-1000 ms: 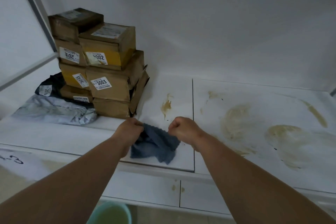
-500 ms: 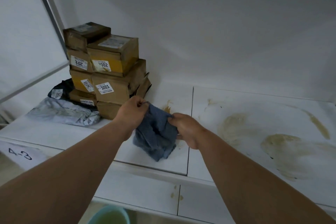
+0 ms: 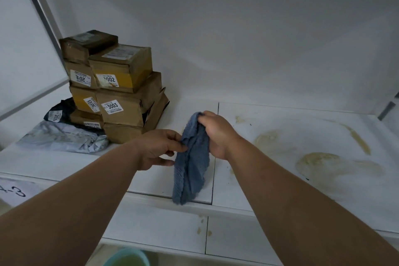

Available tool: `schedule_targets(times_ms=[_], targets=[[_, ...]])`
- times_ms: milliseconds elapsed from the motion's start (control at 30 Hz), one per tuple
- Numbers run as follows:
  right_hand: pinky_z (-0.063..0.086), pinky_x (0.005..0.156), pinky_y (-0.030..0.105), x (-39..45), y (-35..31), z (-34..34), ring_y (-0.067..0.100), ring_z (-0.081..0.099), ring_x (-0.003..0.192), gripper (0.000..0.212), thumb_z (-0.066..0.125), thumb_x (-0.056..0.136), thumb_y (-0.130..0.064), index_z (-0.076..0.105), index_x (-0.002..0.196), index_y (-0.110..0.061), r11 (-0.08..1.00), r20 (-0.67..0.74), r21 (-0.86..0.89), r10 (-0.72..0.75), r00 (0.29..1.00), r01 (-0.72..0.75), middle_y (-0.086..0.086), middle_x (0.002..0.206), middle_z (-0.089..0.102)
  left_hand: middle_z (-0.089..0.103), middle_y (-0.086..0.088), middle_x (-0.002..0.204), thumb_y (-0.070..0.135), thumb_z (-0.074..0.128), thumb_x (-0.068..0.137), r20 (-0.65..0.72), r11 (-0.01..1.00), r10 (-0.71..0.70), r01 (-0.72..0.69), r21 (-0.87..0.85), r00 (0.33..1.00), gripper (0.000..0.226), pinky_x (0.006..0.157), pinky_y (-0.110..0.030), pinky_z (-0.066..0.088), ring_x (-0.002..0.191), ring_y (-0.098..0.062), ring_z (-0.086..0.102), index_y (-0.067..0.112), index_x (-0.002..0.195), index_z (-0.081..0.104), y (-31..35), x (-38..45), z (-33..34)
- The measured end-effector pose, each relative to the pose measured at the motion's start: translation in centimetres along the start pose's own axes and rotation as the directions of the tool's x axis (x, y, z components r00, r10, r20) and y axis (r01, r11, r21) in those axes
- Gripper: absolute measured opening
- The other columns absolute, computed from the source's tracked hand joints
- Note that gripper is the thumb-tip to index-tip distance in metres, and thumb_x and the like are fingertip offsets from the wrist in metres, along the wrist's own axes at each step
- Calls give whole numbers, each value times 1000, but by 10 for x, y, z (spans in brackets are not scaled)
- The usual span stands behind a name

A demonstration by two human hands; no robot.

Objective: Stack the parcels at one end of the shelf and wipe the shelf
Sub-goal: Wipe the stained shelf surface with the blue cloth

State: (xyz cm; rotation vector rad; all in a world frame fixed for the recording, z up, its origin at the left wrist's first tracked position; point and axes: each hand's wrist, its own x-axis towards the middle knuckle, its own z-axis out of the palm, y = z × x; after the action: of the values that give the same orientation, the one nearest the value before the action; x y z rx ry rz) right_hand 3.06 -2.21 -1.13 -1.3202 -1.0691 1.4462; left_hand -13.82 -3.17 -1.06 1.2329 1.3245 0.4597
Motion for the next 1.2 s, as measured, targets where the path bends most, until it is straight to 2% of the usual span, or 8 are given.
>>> schedule_targets(times_ms=[233,433,567,667,767,900,1100,1200], targets=[[44,69,36,0,4,-8,26,59,83,14,53,91,-21,57,81,-12,992,-111,-127,-1,994,-13,14,87,60,64,-14,105,25,54,95,-60,997,-18,22,71,998,18,82,-43,53,92,-28,60,12,106,60,1,0,-13],[42,69,34,7,17,0,25,57,83,12,53,91,-15,58,83,-8,968,-128,-238,49,991,-79,13,89,61,64,-3,91,31,63,87,-295,901,257,-118,419,920,12,57,-25,42,83,-18,59,21,94,65,-7,17,-41],[49,91,38,14,46,3,31,59,111,31,51,90,-15,63,116,-4,669,-117,-733,56,992,-125,16,122,63,63,2,114,42,65,73,-268,783,179,28,622,947,41,92,-36,50,109,-22,58,33,113,64,-43,31,-45],[45,102,30,17,75,4,25,52,124,48,55,90,-19,52,138,-19,508,-90,-854,59,994,-107,7,141,50,57,-1,121,39,64,76,-255,620,163,102,778,953,45,94,-36,48,113,-27,53,37,121,60,-83,45,-43],[50,90,24,25,100,14,21,58,115,50,59,85,-13,56,135,-23,536,2,-844,44,999,-22,5,138,53,64,-3,108,45,56,74,-160,558,197,24,830,967,38,85,-33,53,98,-27,61,37,110,65,-112,51,-38],[43,105,32,35,128,36,26,47,125,51,63,86,-26,53,135,-18,420,93,-906,63,994,58,6,138,39,63,-2,97,40,53,75,-188,623,213,15,782,959,23,78,-33,54,93,-25,62,35,90,70,-120,53,-40],[38,103,35,27,138,57,27,46,120,31,58,89,-14,67,118,-8,327,274,-904,-48,960,275,11,125,52,67,-10,90,29,61,85,-75,531,-10,69,845,997,20,70,-27,45,91,-21,64,13,73,63,-95,52,-40],[38,103,32,15,131,60,23,49,116,27,60,87,-11,72,111,-6,324,347,-883,-35,937,339,11,118,57,58,-6,68,19,65,79,14,471,-137,53,881,991,25,58,-21,39,67,-14,56,13,58,54,-92,51,-41]])
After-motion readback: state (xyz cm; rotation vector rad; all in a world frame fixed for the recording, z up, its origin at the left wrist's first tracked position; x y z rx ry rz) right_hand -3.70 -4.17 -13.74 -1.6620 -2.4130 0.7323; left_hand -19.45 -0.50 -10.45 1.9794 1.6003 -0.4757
